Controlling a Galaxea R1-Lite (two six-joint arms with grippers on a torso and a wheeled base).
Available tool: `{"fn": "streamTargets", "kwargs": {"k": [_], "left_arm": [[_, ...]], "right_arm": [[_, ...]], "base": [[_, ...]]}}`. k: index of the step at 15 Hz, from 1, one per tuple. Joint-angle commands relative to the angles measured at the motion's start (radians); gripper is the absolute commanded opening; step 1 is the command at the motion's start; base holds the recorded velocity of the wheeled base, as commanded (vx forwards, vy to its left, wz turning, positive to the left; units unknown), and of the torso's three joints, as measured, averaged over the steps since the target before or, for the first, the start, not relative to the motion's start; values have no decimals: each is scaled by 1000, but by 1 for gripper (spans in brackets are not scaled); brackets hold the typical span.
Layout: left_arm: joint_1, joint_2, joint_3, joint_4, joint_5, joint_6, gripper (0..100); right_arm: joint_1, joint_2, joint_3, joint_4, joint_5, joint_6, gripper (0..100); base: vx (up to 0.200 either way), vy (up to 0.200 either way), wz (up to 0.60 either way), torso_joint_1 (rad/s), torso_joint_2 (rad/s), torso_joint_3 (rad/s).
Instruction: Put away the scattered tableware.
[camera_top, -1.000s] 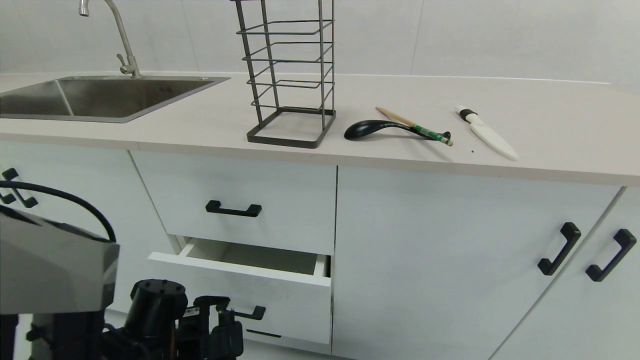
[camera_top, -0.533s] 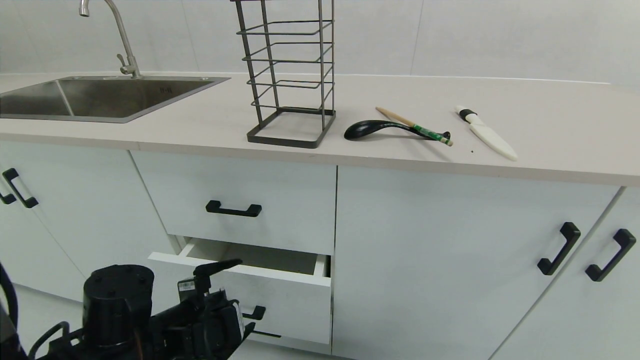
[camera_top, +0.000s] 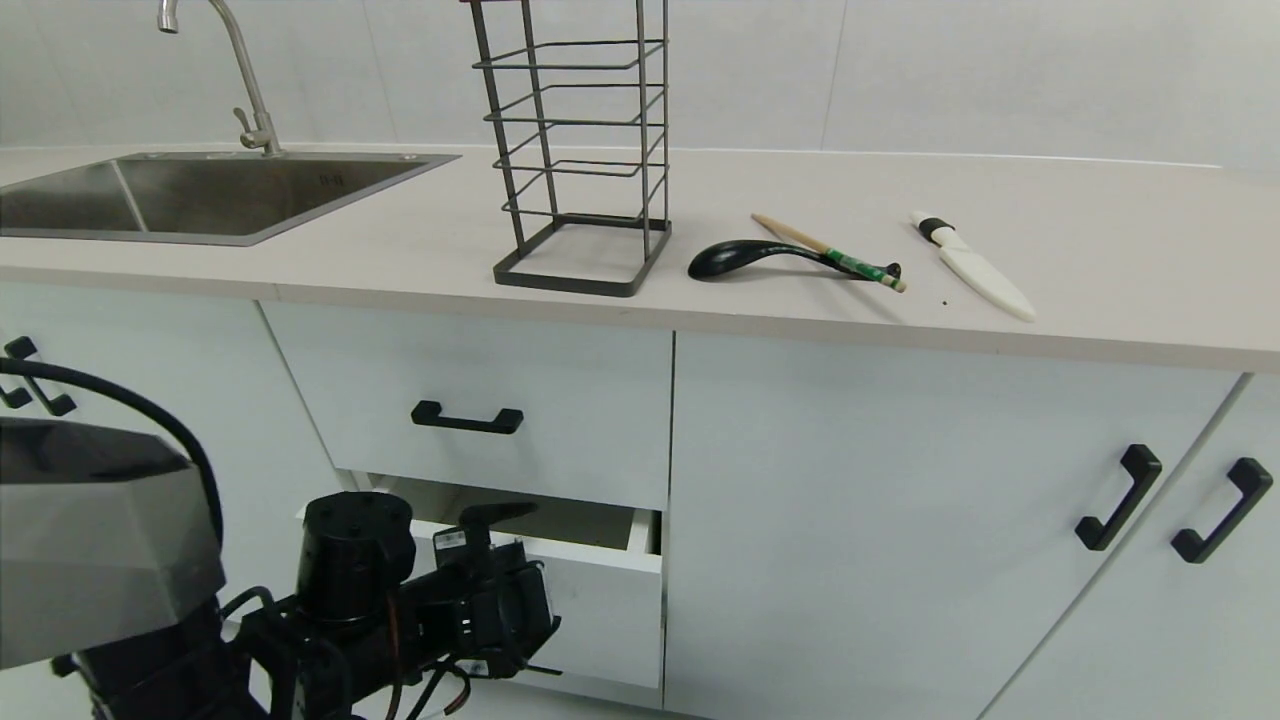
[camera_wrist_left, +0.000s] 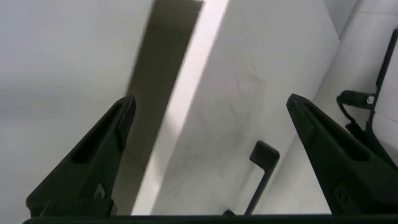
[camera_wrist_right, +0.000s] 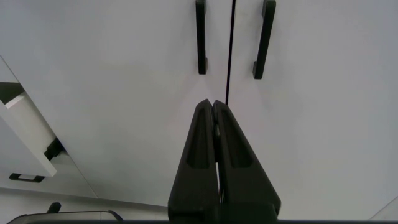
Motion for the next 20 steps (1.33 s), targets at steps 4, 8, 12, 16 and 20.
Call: {"fn": "streamTargets", "kwargs": {"k": [4, 8, 12, 16, 20], "left_arm": [[48, 134, -22, -17, -6, 15, 100], [46, 139, 9, -17, -7, 27, 100], [-26, 25, 236, -74, -4, 27, 100], [-109, -124, 236, -80, -6, 16, 100], [-175, -122, 236, -75, -10, 15, 100]], "right_arm": [[0, 1, 0, 0, 0, 0, 0], [0, 1, 0, 0, 0, 0, 0], [0, 1, 0, 0, 0, 0, 0], [0, 1, 0, 0, 0, 0, 0], [0, 1, 0, 0, 0, 0, 0]], "base": [[0, 0, 0, 0, 0, 0], [0, 0, 0, 0, 0, 0], [0, 0, 0, 0, 0, 0], [0, 0, 0, 0, 0, 0], [0, 0, 0, 0, 0, 0]]}}
